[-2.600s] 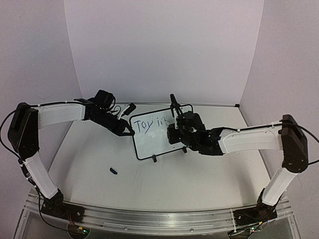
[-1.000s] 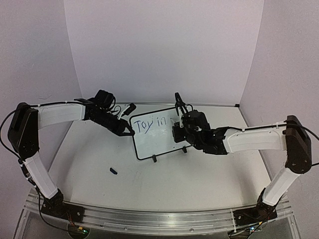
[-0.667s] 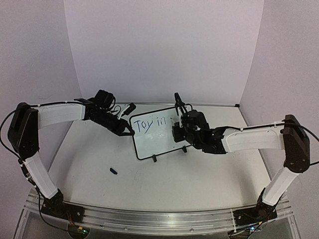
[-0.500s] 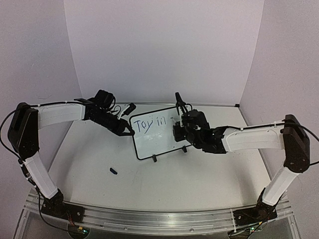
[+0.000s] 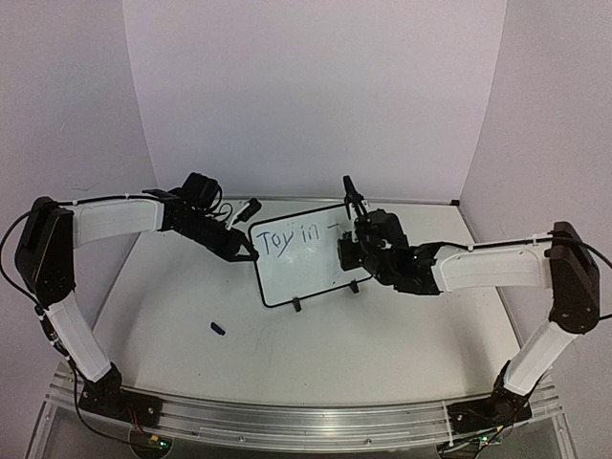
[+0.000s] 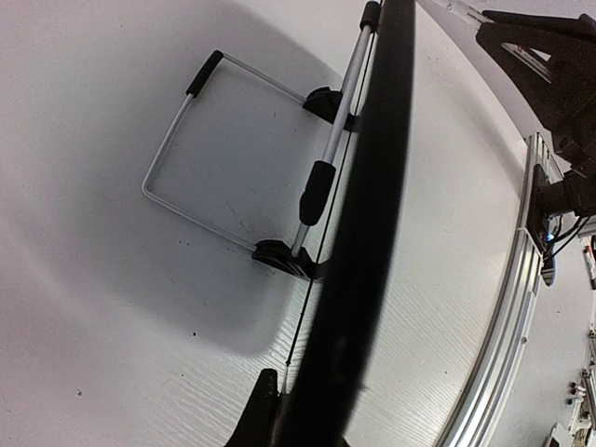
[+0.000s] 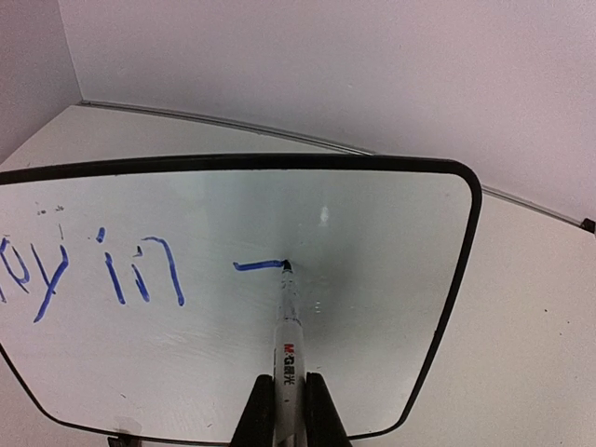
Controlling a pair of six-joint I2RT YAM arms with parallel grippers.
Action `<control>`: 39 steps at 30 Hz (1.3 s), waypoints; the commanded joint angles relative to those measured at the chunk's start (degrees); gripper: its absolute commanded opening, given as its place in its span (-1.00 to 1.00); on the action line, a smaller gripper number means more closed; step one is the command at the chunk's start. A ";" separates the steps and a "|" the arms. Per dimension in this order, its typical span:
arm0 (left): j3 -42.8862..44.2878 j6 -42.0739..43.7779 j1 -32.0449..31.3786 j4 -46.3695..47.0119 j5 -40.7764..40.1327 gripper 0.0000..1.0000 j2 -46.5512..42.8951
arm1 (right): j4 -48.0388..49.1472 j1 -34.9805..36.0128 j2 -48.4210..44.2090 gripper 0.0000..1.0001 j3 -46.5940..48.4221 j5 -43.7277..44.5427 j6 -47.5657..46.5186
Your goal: Write a sentence on the whiteboard
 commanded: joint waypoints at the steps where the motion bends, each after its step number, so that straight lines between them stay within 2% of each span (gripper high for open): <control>1: 1.54 0.74 -0.23 -1.55 -4.31 -1.00 0.95 | 1.28 -0.41 -4.25 -1.00 -0.77 -0.20 -0.24; 23: 1.56 0.74 -0.23 -1.47 -4.22 -1.00 1.13 | 2.87 -0.40 0.88 -1.00 4.02 -2.21 -3.98; 39: 1.63 0.74 -0.24 -1.51 -4.14 -1.00 1.28 | 2.69 -0.45 0.50 -1.00 -0.91 -3.02 0.92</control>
